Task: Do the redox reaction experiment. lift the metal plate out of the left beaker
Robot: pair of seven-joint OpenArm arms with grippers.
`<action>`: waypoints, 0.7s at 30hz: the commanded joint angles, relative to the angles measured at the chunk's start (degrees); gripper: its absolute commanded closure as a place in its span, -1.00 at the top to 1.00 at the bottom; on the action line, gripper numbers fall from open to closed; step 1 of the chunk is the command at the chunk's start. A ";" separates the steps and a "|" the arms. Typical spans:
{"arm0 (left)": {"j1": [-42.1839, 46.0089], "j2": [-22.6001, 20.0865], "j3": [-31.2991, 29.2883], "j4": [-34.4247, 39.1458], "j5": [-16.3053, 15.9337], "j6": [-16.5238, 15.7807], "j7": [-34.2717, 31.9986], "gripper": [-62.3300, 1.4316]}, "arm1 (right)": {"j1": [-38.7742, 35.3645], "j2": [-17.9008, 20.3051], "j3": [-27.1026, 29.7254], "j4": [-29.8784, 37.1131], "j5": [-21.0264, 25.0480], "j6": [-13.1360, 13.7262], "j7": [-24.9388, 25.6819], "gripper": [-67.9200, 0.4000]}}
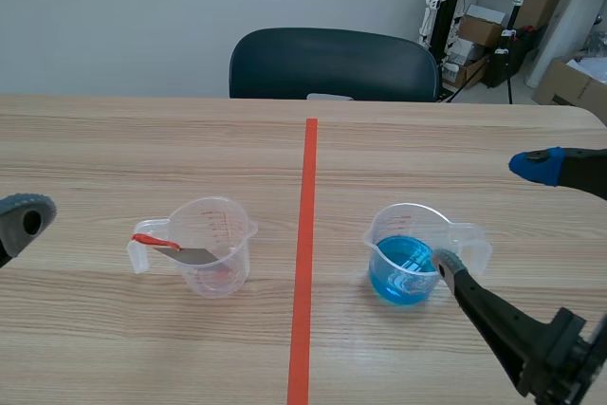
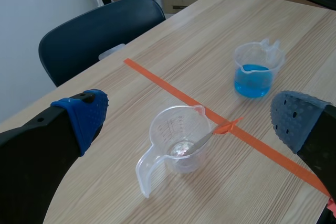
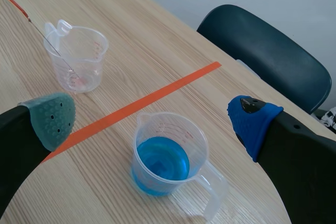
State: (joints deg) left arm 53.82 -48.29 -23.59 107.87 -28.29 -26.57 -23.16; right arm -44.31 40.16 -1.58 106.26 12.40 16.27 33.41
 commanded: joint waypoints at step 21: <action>0.42 -0.17 0.22 0.70 1.09 0.11 -1.05 1.00 | 0.50 0.15 0.66 0.87 -0.66 -0.46 2.97 0.79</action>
State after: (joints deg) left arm 53.82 -48.29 -23.59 107.87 -26.41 -26.57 -23.18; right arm -44.34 40.16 -1.58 106.21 11.11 16.03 35.75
